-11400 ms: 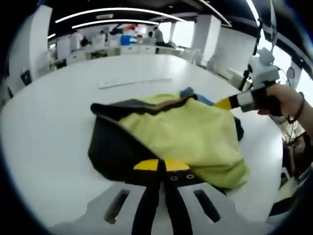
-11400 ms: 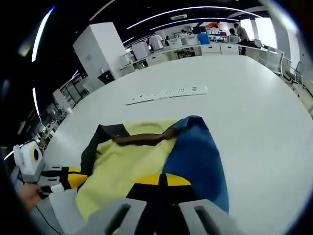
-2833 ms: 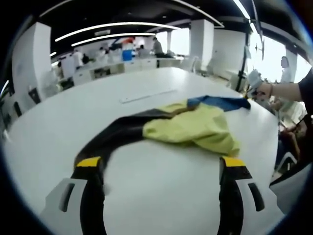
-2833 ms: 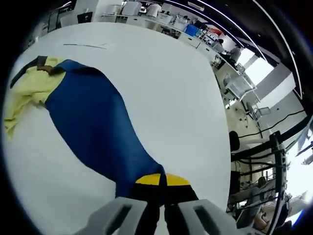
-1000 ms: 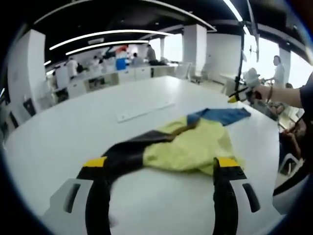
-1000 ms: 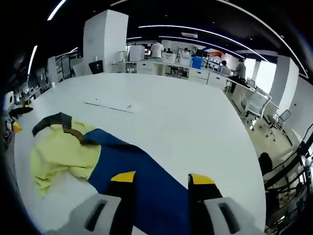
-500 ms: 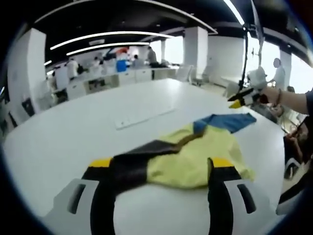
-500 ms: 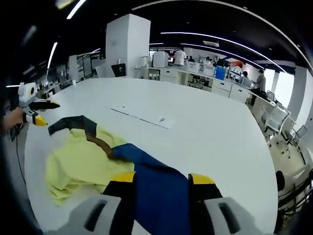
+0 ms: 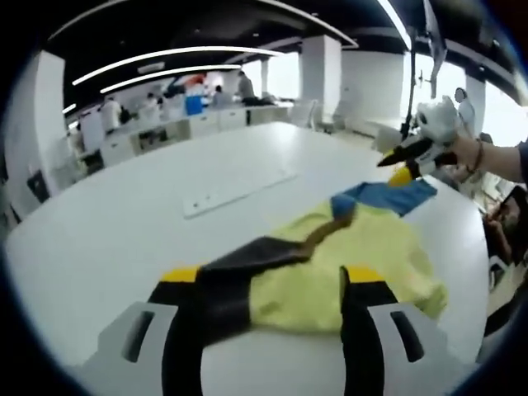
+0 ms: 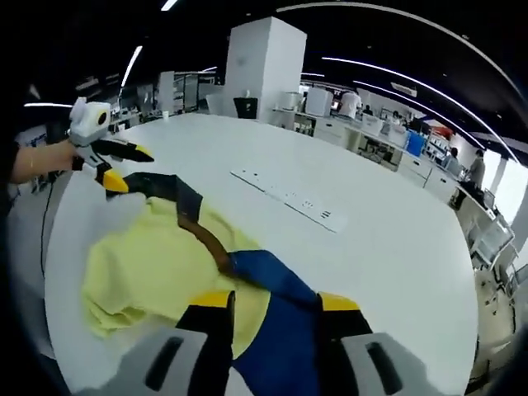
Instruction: Fold the garment on the visible template until the final outline fits inside the template.
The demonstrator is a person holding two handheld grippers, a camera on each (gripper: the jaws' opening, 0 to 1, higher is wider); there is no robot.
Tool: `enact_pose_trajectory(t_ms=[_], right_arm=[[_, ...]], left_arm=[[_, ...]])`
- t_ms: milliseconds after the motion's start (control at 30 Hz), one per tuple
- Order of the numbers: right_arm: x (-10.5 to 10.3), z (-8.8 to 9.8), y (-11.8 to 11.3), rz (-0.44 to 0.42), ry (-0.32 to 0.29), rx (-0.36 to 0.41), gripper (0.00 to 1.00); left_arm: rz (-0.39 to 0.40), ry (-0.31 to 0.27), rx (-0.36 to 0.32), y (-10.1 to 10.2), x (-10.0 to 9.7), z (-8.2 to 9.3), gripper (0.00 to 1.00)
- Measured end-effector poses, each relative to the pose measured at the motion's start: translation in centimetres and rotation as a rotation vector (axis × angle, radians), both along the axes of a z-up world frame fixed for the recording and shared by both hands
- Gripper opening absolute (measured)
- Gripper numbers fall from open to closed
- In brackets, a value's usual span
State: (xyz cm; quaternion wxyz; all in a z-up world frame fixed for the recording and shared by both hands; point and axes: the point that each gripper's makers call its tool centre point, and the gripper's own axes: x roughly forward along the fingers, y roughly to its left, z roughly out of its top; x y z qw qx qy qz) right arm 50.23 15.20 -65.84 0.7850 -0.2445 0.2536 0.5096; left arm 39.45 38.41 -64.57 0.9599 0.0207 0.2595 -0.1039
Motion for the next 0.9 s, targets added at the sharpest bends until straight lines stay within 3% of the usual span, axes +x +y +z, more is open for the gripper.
enact_pose_trajectory(t_ms=[167, 300, 367, 500, 667, 900], right_arm=[[0.2, -1.3, 1.1, 0.04, -0.009, -0.022, 0.32], [0.9, -2.8, 1.8, 0.093, -0.063, -0.071, 0.29], [1.0, -3.3, 2.4, 0.124, -0.088, -0.074, 0.28], [1.1, -4.2, 3.3, 0.136, -0.091, -0.072, 0.27], [1.6, -5.0, 3.6, 0.138, -0.116, -0.094, 0.25], [1.5, -5.5, 4.4, 0.155, -0.13, -0.087, 0.23]], left_arm=[[0.0, 0.022, 0.024, 0.5, 1.2, -1.7, 0.55], [-0.041, 0.047, 0.131, 1.1, 1.8, -3.5, 0.52], [-0.05, 0.049, 0.128, 0.9, 2.1, -4.1, 0.5], [-0.067, 0.026, 0.17, 0.6, 2.8, -4.1, 0.37], [-0.072, 0.026, 0.167, 0.1, 3.8, -4.8, 0.38], [-0.12, 0.054, 0.245, -0.2, 4.2, -6.6, 0.34]])
